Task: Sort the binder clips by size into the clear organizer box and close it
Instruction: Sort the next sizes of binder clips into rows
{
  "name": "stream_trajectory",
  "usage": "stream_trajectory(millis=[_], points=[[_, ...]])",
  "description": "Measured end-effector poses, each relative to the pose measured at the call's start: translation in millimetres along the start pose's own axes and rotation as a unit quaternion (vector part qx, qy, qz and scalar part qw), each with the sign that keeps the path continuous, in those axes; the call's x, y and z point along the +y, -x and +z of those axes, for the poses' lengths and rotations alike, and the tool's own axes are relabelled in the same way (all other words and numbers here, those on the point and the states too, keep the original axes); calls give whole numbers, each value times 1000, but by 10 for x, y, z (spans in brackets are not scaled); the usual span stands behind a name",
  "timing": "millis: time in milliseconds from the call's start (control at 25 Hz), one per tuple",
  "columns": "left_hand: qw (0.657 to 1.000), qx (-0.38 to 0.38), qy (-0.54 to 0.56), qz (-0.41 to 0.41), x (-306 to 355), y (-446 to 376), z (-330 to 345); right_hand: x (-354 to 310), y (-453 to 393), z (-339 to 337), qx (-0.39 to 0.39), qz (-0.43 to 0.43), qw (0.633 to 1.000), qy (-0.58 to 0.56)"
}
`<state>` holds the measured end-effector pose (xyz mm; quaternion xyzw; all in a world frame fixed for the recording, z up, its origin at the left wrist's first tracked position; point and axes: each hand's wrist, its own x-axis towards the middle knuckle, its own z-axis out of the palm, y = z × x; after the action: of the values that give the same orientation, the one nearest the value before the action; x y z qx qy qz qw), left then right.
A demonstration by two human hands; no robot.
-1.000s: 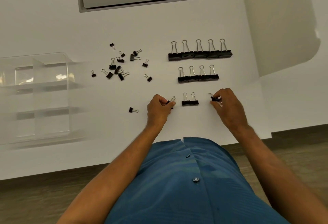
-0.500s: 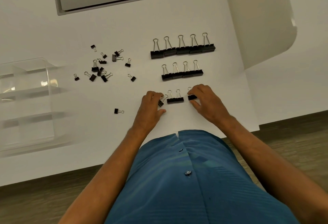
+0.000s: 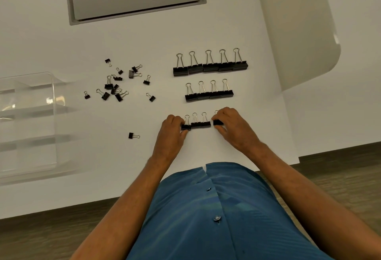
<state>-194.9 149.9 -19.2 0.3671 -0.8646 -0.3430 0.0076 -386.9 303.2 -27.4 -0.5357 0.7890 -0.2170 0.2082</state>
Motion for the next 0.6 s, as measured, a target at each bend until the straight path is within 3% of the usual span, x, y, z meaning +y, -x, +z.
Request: stream_trajectory(millis=[600], points=[[996, -5, -21, 82, 0, -99, 59, -98, -84, 51, 9, -11, 1000, -4]])
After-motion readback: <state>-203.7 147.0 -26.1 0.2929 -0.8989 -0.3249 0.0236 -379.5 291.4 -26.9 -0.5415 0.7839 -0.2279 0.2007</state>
